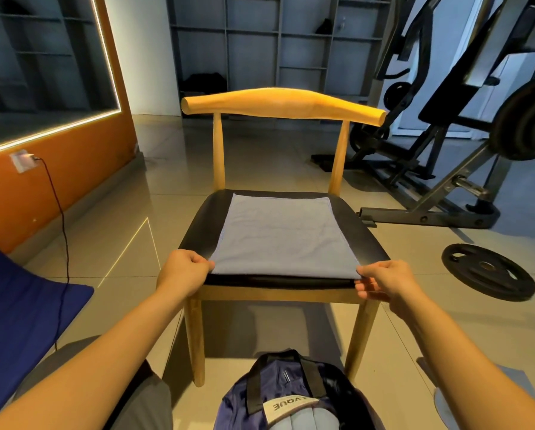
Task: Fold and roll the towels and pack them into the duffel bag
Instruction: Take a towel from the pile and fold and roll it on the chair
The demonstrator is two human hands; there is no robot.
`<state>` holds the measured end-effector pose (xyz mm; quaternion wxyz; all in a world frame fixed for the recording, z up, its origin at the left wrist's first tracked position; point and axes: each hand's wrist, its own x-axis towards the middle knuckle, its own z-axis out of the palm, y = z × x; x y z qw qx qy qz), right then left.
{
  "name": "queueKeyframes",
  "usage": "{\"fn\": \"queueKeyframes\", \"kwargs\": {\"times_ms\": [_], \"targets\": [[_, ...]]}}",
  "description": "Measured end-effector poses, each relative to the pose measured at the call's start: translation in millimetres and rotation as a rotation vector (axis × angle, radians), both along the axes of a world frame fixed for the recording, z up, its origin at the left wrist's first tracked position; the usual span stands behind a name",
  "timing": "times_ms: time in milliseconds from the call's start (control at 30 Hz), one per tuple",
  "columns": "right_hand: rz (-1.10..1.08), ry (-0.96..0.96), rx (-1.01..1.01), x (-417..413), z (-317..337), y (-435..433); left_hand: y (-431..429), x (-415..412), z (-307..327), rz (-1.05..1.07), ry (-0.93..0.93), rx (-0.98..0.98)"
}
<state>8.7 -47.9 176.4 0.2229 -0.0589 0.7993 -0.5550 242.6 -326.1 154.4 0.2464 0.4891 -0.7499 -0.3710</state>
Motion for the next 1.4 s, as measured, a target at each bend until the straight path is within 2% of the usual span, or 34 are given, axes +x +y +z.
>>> {"fn": "queueKeyframes", "kwargs": {"times_ms": [200,267,433,533,633,733,833,933,1133,1400], "targets": [[0.074,0.033,0.093,-2.7,-2.9,7.4,4.7,8.4,-8.9,-0.072,-0.102,0.072],[0.124,0.039,0.12,-4.1,-0.4,11.5,9.1,10.6,-10.9,-0.083,-0.084,0.079],[0.191,0.028,0.118,-2.3,2.3,17.5,28.3,13.4,-7.8,-0.092,0.207,0.259],[0.18,0.013,0.05,0.2,6.8,22.0,27.3,17.6,1.8,-0.1,0.318,0.297],[0.117,0.069,-0.114,3.4,15.8,24.8,24.6,22.3,18.6,-0.138,0.427,0.253],[0.131,0.138,-0.23,9.3,31.0,26.8,22.4,28.1,33.9,-0.211,0.461,0.23],[0.213,0.195,-0.205,17.0,43.6,32.0,20.3,36.9,44.2,-0.26,0.459,0.249],[0.276,0.285,-0.173,22.8,51.5,37.7,22.5,46.0,50.5,-0.341,0.391,0.171],[0.238,0.453,-0.188,17.3,56.0,40.9,25.6,55.5,60.4,-0.383,0.426,0.005],[0.367,0.361,-0.39,5.8,79.5,32.1,8.5,35.3,85.6,-0.405,0.461,-0.093]]}}
